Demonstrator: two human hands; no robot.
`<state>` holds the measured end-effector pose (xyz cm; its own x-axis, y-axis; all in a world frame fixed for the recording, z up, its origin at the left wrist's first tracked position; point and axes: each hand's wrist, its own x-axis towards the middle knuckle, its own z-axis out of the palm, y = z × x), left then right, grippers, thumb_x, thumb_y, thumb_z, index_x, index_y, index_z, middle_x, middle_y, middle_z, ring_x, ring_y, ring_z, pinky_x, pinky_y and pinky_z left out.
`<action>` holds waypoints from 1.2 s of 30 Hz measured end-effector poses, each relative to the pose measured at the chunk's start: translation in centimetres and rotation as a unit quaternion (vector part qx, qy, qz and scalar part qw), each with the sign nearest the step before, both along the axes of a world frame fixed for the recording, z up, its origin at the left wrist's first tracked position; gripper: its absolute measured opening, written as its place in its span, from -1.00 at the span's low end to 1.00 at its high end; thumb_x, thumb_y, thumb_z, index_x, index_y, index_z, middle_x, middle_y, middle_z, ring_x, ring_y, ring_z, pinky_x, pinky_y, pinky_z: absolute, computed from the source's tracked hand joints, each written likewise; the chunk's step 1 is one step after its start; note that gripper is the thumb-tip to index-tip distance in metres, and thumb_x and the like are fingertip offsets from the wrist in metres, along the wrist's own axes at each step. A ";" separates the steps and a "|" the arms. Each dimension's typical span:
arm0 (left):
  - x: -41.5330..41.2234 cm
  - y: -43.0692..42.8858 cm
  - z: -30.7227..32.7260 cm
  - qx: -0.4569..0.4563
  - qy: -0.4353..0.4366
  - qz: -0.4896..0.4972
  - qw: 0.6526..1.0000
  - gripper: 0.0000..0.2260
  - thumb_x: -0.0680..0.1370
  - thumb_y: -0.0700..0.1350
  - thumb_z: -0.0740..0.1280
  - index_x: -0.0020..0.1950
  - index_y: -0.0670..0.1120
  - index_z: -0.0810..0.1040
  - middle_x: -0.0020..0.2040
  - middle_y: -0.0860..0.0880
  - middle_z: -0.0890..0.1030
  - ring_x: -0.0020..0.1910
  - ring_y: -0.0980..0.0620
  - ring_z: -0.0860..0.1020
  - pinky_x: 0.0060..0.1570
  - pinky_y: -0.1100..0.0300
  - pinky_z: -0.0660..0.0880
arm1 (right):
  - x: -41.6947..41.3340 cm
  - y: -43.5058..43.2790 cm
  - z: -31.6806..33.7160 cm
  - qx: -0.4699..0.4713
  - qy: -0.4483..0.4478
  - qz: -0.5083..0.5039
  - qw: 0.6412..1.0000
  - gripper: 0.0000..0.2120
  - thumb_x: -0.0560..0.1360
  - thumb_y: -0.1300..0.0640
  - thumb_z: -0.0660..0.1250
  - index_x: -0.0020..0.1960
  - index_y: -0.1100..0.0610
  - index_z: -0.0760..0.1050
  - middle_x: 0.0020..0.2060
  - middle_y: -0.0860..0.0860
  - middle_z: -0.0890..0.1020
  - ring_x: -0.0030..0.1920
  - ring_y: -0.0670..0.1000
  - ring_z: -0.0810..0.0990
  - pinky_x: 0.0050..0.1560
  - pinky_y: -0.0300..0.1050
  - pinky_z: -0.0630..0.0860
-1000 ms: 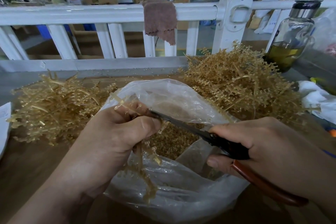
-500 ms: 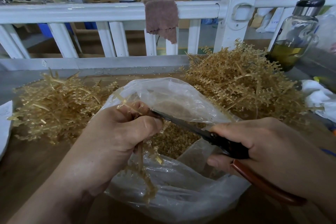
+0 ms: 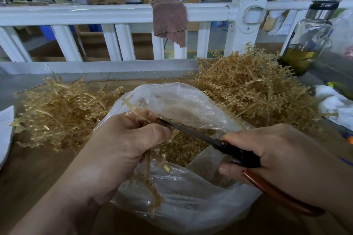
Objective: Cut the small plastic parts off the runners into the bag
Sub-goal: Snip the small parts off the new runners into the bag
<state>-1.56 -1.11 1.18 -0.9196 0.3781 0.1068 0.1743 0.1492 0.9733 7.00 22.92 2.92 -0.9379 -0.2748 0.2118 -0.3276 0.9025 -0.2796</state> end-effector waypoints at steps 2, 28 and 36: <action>-0.2 -0.1 -0.2 -0.005 -0.011 0.011 1.000 -0.74 0.17 0.17 0.45 -0.44 -0.01 0.60 -0.45 0.06 0.45 -0.42 0.11 0.45 -0.38 0.26 0.41 | 0.0 0.0 -0.1 0.000 -0.006 -0.004 1.000 -0.61 0.44 -0.38 0.20 -0.15 -0.07 0.52 -0.41 -0.21 0.50 -0.35 -0.21 0.52 -0.37 -0.34 0.37; -0.1 0.4 -0.4 0.119 -0.010 0.000 0.993 -0.85 0.25 0.06 0.50 -0.32 0.01 0.65 -0.39 0.02 0.55 -0.46 0.11 0.47 -0.52 0.30 0.39 | -0.2 0.1 -0.6 -0.025 0.023 -0.012 0.999 -0.51 0.46 -0.41 0.17 -0.08 0.00 0.56 -0.38 -0.13 0.54 -0.35 -0.13 0.54 -0.35 -0.16 0.43; -0.2 0.1 -0.5 0.117 -0.006 -0.013 0.993 -0.85 0.30 0.04 0.50 -0.34 -0.01 0.62 -0.39 0.00 0.51 -0.46 0.10 0.45 -0.50 0.28 0.39 | -0.1 0.0 -0.4 -0.012 0.027 -0.010 1.000 -0.57 0.48 -0.36 0.19 -0.15 -0.01 0.53 -0.43 -0.14 0.50 -0.40 -0.16 0.51 -0.40 -0.22 0.40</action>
